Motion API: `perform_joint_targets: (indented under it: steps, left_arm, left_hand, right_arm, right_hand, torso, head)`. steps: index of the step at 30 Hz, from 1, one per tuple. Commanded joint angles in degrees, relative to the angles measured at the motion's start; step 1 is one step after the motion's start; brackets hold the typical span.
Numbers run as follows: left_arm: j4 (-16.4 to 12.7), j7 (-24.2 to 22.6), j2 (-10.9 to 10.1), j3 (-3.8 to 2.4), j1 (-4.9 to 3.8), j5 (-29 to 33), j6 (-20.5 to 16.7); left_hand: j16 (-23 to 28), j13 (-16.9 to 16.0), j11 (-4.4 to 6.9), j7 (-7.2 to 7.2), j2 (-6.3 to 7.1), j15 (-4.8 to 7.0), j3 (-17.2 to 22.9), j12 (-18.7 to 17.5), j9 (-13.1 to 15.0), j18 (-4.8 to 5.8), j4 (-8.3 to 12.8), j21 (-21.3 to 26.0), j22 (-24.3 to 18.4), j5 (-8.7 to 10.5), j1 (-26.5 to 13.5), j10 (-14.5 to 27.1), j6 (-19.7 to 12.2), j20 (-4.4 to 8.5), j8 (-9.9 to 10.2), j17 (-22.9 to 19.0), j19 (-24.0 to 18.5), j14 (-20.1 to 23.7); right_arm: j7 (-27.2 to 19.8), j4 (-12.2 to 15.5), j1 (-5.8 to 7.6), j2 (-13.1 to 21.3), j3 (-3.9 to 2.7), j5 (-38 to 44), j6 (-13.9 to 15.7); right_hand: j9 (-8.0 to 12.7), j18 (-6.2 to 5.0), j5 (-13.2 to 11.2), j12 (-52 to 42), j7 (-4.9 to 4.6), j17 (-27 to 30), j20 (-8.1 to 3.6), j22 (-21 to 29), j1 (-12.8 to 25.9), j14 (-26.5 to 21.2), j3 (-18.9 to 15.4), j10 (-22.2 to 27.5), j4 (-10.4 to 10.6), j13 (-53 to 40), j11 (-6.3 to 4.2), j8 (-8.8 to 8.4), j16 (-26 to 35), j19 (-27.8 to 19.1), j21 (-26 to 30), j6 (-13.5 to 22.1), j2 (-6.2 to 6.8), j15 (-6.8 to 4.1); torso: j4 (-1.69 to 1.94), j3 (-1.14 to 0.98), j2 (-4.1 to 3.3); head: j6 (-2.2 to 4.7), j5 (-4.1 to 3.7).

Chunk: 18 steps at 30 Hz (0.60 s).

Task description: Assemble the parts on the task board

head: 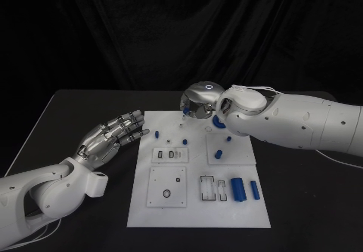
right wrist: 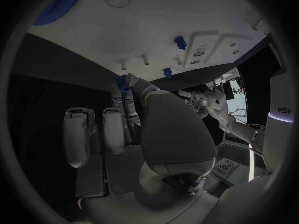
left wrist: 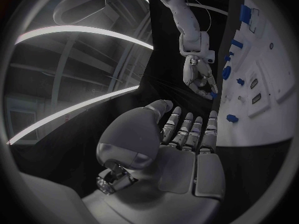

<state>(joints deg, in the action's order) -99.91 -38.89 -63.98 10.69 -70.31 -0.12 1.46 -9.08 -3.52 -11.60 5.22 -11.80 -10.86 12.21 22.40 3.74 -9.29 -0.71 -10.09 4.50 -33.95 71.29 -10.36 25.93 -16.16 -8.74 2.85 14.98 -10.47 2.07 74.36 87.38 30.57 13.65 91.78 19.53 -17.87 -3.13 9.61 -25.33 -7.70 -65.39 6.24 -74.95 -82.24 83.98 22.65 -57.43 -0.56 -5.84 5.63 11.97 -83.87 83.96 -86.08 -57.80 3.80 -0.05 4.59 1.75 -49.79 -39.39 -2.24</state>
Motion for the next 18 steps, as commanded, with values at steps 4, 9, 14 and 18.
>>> perform_joint_targets:
  steps: [4, 9, 14, 18]
  left_arm:
    - [-0.8, -14.9, 0.1, -0.02, -0.09, 0.0, 0.8]
    - [-0.9, -15.0, 0.0, -0.01, -0.09, 0.0, 0.6]
    - [-0.7, -15.2, 0.1, -0.01, -0.09, 0.0, 0.4]
    - [-0.6, -15.3, 0.1, -0.01, -0.09, 0.0, 0.3]
  left_hand:
    - [0.0, -0.1, 0.01, 0.12, -0.12, -0.13, 0.3, 0.4, 0.1, -0.17, -0.1, -0.2, 0.0, -0.4, -0.7, -0.4, 0.5, -0.09, -0.3, 0.1, 0.2, -0.1]
    - [0.0, -0.1, 0.02, 0.1, -0.23, -0.13, 0.5, 0.4, 0.1, -0.17, -0.1, -0.2, 0.0, -0.45, -0.8, -0.5, 0.6, -0.09, -0.4, 0.1, 0.2, -0.2]
    - [-0.1, -0.1, 0.08, 0.06, -0.39, -0.1, 0.7, 0.5, 0.1, -0.18, -0.1, -0.3, 0.1, -0.58, -0.9, -0.5, 0.7, -0.07, -0.4, 0.1, 0.3, -0.3]
    - [-0.1, -0.1, 0.1, 0.05, -0.43, -0.08, 0.7, 0.6, 0.1, -0.19, -0.1, -0.3, 0.1, -0.64, -0.9, -0.6, 0.7, -0.06, -0.4, 0.1, 0.3, -0.3]
  right_arm:
    - [-0.8, -1.9, 0.06, -1.2, -0.07, -1.3, -1.2]
    - [-0.7, -2.2, -0.02, -1.6, -0.08, -1.6, -1.8]
    - [-0.5, -2.5, -0.08, -1.8, -0.08, -1.7, -2.5]
    - [-0.3, -2.5, -0.2, -2.0, -0.08, -1.7, -2.7]
  right_hand:
    - [0.2, 0.68, 0.0, 0.5, -0.09, 0.2, -0.25, -4.9, -0.2, -0.2, -0.1, -2.0, 0.1, 0.1, -1.5, -0.47, 0.3, 0.1, 0.3, 0.6, -0.01, -0.13]
    - [0.2, 0.69, 0.0, 0.7, -0.17, 0.2, -0.21, -4.9, -0.1, -0.3, -0.2, -1.9, 0.1, 0.1, -1.42, -0.64, 0.3, 0.1, 0.3, 0.7, 0.04, -0.08]
    - [0.1, 0.72, -0.5, 1.0, -0.23, 0.1, -0.13, -5.1, -0.1, -0.3, -0.2, -2.1, 0.2, 0.1, -1.37, -0.83, 0.3, 0.2, 0.3, 0.8, 0.05, 0.0]
    - [0.1, 0.72, -0.8, 1.2, -0.27, 0.1, -0.09, -5.1, -0.1, -0.3, -0.3, -2.0, 0.3, 0.2, -1.31, -1.0, 0.3, 0.2, 0.3, 0.9, 0.07, 0.05]
  torso:
    - [0.36, 0.03, -0.2]
    - [0.48, 0.14, -0.25]
    - [0.35, 0.16, -0.24]
    - [0.39, 0.08, -0.15]
  head:
    - [0.04, -0.52]
    - [0.09, -0.75]
    - [0.29, -0.89]
    - [0.18, -0.97]
